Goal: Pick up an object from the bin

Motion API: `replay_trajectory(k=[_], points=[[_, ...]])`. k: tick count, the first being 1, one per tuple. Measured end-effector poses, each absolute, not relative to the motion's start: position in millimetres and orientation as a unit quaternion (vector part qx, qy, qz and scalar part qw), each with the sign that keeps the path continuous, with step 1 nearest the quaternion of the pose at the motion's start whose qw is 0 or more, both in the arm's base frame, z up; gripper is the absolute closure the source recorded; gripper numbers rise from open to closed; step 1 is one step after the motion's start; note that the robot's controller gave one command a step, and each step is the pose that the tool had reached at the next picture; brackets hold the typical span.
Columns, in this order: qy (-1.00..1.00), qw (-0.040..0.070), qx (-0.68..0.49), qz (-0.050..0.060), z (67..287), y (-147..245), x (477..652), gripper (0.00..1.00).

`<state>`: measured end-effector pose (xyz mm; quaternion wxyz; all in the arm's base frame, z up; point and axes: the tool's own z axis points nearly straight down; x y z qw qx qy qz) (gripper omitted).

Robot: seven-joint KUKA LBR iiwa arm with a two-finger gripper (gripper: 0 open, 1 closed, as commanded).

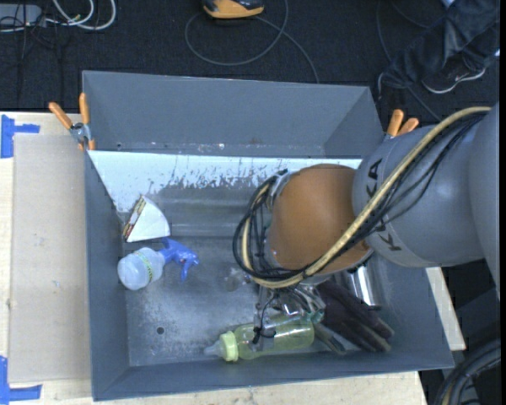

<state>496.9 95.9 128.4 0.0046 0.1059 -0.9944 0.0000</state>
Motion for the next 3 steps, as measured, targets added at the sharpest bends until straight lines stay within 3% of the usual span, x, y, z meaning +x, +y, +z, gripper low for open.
replay_trajectory(k=[1,2,3], points=[[-0.996,-0.002,0.085,-0.001,94,66,500.1,0.0],[-0.984,0.007,0.179,-0.001,69,89,484.6,1.0],[-0.984,0.007,0.178,-0.001,69,89,484.6,1.0]])
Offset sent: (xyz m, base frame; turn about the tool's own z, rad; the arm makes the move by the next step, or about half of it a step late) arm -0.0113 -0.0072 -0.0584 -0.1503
